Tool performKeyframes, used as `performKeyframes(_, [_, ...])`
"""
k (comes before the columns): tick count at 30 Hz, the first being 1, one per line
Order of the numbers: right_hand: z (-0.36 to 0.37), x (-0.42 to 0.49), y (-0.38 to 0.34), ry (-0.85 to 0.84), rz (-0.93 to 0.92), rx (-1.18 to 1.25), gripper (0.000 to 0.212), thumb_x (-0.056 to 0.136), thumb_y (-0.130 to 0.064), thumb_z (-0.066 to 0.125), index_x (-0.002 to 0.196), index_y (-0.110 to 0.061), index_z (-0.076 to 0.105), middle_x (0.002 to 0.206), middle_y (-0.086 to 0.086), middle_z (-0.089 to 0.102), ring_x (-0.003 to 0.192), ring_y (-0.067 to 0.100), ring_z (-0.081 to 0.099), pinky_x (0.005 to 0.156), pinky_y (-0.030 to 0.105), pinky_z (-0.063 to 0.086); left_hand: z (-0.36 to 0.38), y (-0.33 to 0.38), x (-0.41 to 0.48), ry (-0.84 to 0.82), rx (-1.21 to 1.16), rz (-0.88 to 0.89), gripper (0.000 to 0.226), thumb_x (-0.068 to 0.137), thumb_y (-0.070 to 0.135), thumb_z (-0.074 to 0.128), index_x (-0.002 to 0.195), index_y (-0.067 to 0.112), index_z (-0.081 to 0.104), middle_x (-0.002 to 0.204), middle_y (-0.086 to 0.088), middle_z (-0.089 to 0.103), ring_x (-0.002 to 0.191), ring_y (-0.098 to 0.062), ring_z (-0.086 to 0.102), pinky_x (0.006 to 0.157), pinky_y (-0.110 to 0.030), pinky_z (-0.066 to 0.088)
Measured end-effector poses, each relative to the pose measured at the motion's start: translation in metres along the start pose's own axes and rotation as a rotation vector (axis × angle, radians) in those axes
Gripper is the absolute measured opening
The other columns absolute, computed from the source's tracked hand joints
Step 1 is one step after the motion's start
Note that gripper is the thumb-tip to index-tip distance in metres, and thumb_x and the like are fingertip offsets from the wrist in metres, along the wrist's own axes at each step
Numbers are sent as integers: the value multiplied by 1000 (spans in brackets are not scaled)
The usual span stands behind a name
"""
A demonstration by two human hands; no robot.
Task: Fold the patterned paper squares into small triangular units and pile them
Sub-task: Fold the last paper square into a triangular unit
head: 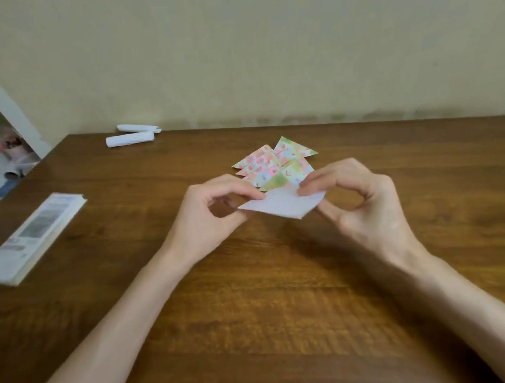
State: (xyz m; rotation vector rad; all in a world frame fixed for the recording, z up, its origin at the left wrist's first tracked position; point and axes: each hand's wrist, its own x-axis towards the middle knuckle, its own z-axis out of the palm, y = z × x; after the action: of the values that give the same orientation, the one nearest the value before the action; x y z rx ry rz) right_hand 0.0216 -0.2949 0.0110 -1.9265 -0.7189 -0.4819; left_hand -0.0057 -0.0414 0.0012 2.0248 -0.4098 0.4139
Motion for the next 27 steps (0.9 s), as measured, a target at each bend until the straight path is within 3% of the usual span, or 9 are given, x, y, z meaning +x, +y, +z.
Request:
performKeyframes(2, [-11,-1,5,-65,-117,-190,20,80,-6,85,89,-23,79,103,-12,70,103,11,62,94,31,42,2,-1,-2,-6,172,105,25,83,8,85,104,21,81,110,9,73,112,-16,66,93,-32,53])
performKeyframes(4, [-18,-4,15,-207,-116,-308,22,78,-11,87,89,-27,77,104,-12,65,100,11,56,89,35,41,7,-4,-5,-66,353,218,26,82,19,87,106,24,81,112,11,70,114,-13,61,98,-34,50])
performKeyframes(8, [-22,-11,28,-415,-8,-392,24,78,-14,85,88,-34,75,99,-17,63,93,10,54,84,45,47,18,-5,-12,-219,484,300,20,87,28,81,106,30,80,108,14,68,107,-6,59,89,-38,51])
performKeyframes(12, [-25,-15,30,-539,44,-376,20,80,-26,81,96,-37,74,103,-20,61,98,8,54,92,45,47,20,-4,-14,-290,513,322,13,87,26,82,99,31,81,99,16,70,96,-4,62,81,-34,53])
performKeyframes(16, [-26,-20,23,-624,98,-287,39,76,-34,80,111,-44,67,116,-22,46,110,7,52,95,27,45,19,-4,-13,-309,597,343,15,86,25,83,101,29,81,99,16,74,98,-3,65,82,-27,50])
performKeyframes(18, [-23,-24,19,-651,78,-242,35,78,-34,80,109,-44,68,115,-24,47,112,7,53,93,22,45,19,-4,-13,-309,593,328,16,86,24,82,101,29,81,100,17,75,100,-3,66,82,-29,52])
performKeyframes(22, [-19,-29,19,-676,27,-200,11,89,-37,76,100,-37,74,103,-21,66,106,8,61,86,33,51,19,-6,-14,-318,577,305,19,86,23,82,103,31,81,103,20,75,107,-3,66,86,-34,54])
performKeyframes(27, [-25,-29,19,-681,83,-133,11,94,-42,73,93,-32,75,95,-17,67,91,13,64,76,33,53,24,-4,-17,-393,520,234,28,92,53,68,111,35,79,115,25,71,119,5,58,94,-32,47])
